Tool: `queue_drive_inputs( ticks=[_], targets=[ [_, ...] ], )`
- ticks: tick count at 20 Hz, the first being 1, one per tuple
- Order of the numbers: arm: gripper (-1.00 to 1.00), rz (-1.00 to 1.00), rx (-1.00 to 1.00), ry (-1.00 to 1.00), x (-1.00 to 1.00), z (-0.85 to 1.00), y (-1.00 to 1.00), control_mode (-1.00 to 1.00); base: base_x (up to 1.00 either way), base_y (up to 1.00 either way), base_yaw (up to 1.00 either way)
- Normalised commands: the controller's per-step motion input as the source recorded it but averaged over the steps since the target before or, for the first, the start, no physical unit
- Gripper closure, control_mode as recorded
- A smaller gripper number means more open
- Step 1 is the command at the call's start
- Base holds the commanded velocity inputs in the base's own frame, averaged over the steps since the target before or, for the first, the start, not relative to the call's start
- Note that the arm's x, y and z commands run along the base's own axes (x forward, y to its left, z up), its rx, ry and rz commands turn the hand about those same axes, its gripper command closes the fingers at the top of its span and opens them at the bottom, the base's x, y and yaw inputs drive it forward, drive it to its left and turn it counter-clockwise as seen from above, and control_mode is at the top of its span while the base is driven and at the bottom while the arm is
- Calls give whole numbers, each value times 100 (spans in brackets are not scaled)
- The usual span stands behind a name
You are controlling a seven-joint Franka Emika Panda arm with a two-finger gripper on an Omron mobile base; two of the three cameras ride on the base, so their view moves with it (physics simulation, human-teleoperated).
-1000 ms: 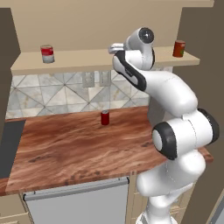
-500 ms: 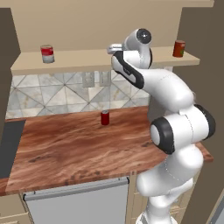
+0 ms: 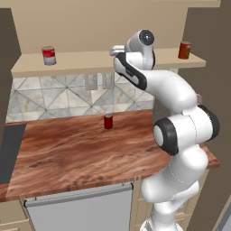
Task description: Stack two cans on top of the other two cans in the cabinet.
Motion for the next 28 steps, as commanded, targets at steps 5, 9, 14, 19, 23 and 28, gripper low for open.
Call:
queue_drive_inputs(
  ticks=[5,9,14,19,23,28],
  targets=[
    [-100,0,-1,0,8,-2,0,-100,0,0,0],
    [100,0,-5,0,2,-8,0,-100,0,0,0],
    [100,0,-3,0,0,-8,0,-100,0,0,0],
    [100,0,0,0,-4,-6,0,-100,0,0,0],
    [100,4,1,-6,-26,0,0,-100,0,0,0],
    [100,8,6,-1,-42,3,12,-100,0,0,0]
  ],
)
